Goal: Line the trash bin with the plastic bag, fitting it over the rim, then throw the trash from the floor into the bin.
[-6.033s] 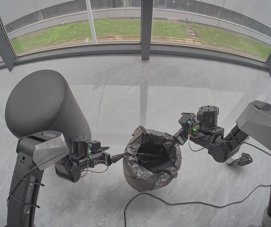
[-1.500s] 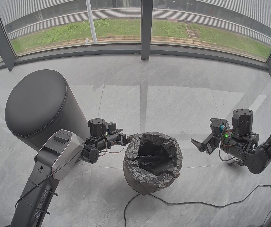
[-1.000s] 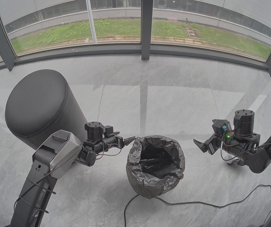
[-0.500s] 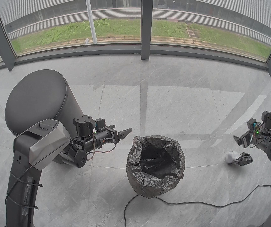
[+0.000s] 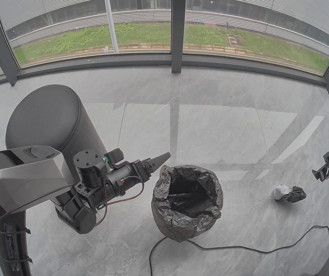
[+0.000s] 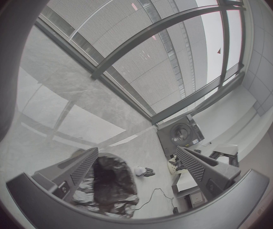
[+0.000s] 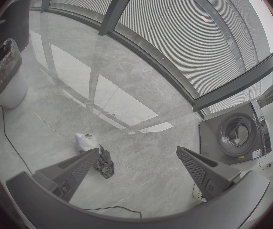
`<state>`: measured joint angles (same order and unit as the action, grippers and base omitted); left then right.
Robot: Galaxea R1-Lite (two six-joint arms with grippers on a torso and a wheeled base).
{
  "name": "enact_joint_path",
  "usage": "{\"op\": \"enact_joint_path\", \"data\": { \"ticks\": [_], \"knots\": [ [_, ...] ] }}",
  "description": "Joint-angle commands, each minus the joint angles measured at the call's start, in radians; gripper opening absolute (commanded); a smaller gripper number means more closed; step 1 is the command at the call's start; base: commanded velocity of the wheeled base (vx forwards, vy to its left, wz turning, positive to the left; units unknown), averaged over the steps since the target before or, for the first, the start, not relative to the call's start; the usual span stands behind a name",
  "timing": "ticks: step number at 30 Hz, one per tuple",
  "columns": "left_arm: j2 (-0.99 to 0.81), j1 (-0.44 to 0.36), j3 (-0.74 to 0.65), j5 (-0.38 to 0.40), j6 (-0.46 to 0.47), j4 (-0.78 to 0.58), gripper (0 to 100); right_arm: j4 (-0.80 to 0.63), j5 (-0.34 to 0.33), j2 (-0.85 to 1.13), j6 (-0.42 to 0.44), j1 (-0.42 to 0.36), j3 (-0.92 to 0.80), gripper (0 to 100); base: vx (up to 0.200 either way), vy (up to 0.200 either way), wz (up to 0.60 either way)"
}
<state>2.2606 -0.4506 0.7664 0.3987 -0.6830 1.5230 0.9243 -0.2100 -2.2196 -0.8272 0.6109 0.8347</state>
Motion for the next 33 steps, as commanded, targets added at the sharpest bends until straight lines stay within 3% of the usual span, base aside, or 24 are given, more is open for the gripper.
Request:
{"op": "enact_joint_path", "data": {
  "ticks": [1, 10, 16, 21, 27, 33],
  "knots": [
    [-0.055, -0.063, -0.029, -0.011, -0.003, 0.017, 100, -0.005, -0.022, -0.103, -0.015, 0.032, 0.061, 100, 0.0, -0.2, 0.0],
    [-0.035, -0.131, -0.007, -0.052, -0.003, 0.019, 100, -0.016, -0.031, -0.109, -0.027, 0.036, 0.044, 100, 0.0, -0.2, 0.0],
    [-0.019, -0.166, 0.037, -0.066, -0.015, 0.014, 100, -0.142, -0.08, -0.109, -0.041, -0.062, 0.104, 100, 0.0, 0.0, 0.0],
    [-0.036, -0.217, 0.025, -0.115, -0.102, 0.017, 100, -0.323, -0.101, -0.109, -0.038, -0.108, 0.188, 100, -0.2, 0.0, 0.0],
    [-0.033, -0.22, 0.028, -0.127, -0.112, 0.017, 100, -0.533, -0.098, -0.137, -0.047, -0.112, 0.325, 100, -0.2, 0.0, 0.0],
    [-0.029, -0.223, 0.033, -0.129, -0.105, 0.019, 100, -0.548, -0.1, -0.235, -0.102, -0.112, 0.437, 100, -0.2, 0.0, 0.0]
  ]
}}
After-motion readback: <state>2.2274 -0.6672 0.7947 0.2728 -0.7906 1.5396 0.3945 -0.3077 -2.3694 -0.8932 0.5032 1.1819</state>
